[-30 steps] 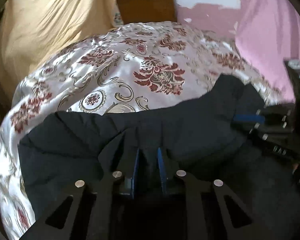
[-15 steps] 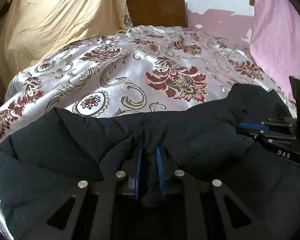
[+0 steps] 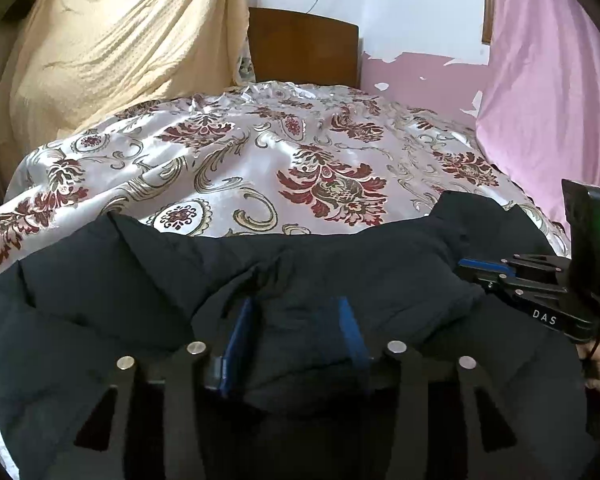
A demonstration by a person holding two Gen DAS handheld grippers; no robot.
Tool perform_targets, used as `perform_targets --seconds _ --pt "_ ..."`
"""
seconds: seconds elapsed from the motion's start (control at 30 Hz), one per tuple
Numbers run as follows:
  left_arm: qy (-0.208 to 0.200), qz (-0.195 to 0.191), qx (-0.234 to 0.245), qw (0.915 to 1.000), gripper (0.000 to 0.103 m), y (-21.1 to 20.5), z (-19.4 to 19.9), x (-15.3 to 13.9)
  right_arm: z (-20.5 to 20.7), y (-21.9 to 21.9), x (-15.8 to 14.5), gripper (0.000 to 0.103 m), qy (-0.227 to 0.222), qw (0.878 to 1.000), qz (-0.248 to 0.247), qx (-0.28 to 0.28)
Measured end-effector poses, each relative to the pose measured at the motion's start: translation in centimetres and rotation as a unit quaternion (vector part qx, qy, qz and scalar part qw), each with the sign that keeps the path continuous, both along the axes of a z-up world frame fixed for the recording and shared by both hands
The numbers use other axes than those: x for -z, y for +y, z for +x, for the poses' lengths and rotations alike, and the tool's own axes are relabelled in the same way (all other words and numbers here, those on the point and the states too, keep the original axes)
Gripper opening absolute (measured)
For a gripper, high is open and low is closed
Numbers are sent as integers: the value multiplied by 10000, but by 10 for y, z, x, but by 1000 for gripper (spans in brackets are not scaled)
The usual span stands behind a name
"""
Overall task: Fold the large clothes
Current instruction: 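Lift the held hem with both tools and fold it toward the collar, then lay the hem onto the jacket and open both tools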
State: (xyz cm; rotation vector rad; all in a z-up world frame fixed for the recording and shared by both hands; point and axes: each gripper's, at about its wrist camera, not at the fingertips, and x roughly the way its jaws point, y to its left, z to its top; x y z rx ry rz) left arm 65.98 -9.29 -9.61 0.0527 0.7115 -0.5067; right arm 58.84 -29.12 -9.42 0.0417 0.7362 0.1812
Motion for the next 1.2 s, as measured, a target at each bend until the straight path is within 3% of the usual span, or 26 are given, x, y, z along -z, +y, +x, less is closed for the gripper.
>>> perform_targets --seconds 0.13,0.5,0.6,0.63,0.67,0.73,0.77,0.8,0.9,0.97,1.2 --pt "18 -69 24 10000 49 2 1 0 -2 0 1 7 -17 10000 36 -26" --pt "-60 -244 -23 9997 63 7 -12 1 -12 -4 0 28 -206 9982 463 -315" --pt "-139 27 -158 9998 67 2 -23 -2 -16 -1 -1 35 -289 9984 396 -296" --pt "-172 126 -161 9996 73 1 -25 -4 -18 0 -2 38 -279 9984 382 -303" --pt "-144 193 -203 9995 76 2 -27 -7 -18 0 -4 44 -226 9985 386 -305" --pt "245 265 -568 9977 97 8 -23 -8 -19 0 -9 68 -98 9988 421 -229" --pt "425 207 -723 9963 97 13 -22 -9 -23 0 -14 99 -53 9989 439 -143" --pt "636 43 -847 9944 97 20 -22 -11 -26 0 -17 102 -18 9993 382 -10" --pt "937 -169 -905 9913 97 33 -30 -20 -37 -5 -26 102 193 9986 392 299" --pt "884 -211 -1006 9908 97 42 -44 -32 -48 -8 -33 102 180 9987 295 382" --pt "603 -429 -1411 9872 103 55 -111 -84 -110 -6 -84 102 -477 9980 54 420"
